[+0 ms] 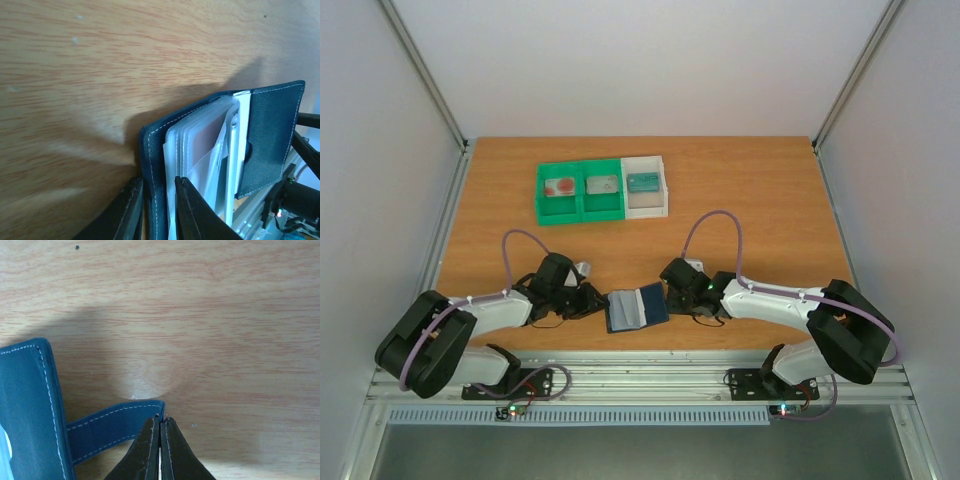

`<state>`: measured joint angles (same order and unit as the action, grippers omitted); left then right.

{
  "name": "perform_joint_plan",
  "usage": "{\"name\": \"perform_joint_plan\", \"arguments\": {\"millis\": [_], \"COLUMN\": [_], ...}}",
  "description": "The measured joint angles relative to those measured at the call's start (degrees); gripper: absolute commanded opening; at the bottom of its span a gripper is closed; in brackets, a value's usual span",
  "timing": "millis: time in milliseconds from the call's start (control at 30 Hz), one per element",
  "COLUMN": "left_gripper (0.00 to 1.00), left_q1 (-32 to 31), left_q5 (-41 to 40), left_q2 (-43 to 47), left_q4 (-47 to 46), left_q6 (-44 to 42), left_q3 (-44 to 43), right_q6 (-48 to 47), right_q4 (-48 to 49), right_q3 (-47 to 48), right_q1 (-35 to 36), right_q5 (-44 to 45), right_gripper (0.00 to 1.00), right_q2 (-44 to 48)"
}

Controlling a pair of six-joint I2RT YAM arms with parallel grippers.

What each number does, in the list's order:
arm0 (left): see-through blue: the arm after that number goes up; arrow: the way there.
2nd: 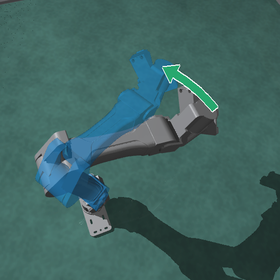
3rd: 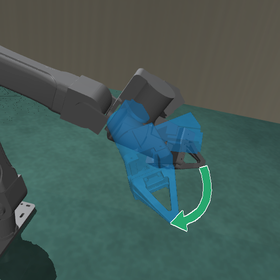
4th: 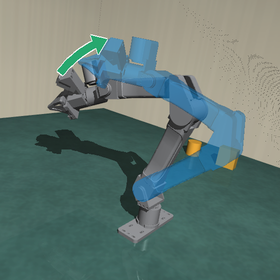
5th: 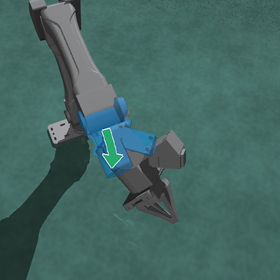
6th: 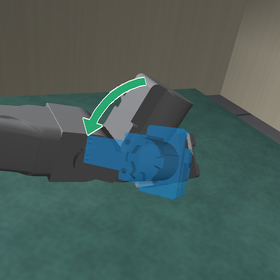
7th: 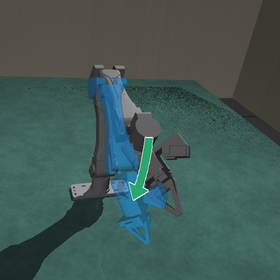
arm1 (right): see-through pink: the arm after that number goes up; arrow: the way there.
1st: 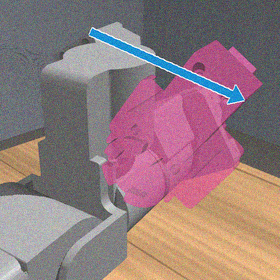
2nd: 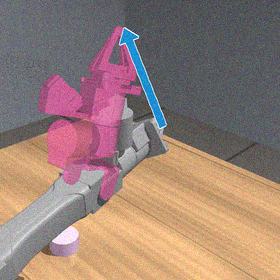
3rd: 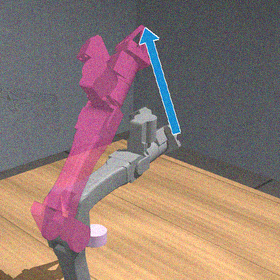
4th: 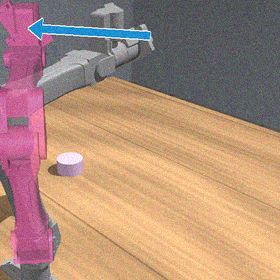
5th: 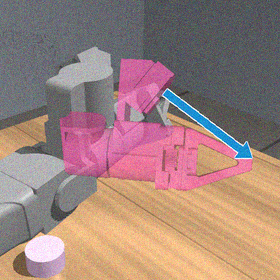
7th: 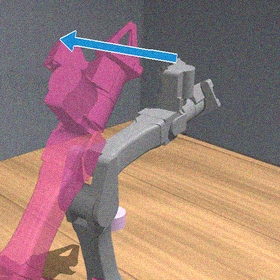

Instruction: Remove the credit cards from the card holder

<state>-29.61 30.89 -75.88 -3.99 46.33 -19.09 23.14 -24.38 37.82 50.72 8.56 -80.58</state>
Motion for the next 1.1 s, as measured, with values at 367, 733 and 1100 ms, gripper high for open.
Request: {"name": "perform_joint_plan", "arguments": {"millis": [367,733,1100], "left_gripper": [0.18,0.19,0.19], "left_q1": [-0.87,-1.57,-1.97], "left_q5": [5.88,6.45,6.45], "left_q2": [-1.84,-1.70,-1.68], "left_q4": [-7.61,-7.78,-7.61], "left_q6": [1.46,1.68,1.70], "left_q3": [0.02,0.00,-0.79], "right_q6": [-0.55,-1.57,-2.34], "right_q4": [4.07,-3.80,-8.74], "right_q3": [-1.31,3.23,10.73], "right_q1": [-0.04,-0.04,0.92], "right_q5": [-1.79,-0.70,-2.71], "right_gripper": [0.13,0.27,0.26], "right_q2": [0.07,6.29,10.08]}}
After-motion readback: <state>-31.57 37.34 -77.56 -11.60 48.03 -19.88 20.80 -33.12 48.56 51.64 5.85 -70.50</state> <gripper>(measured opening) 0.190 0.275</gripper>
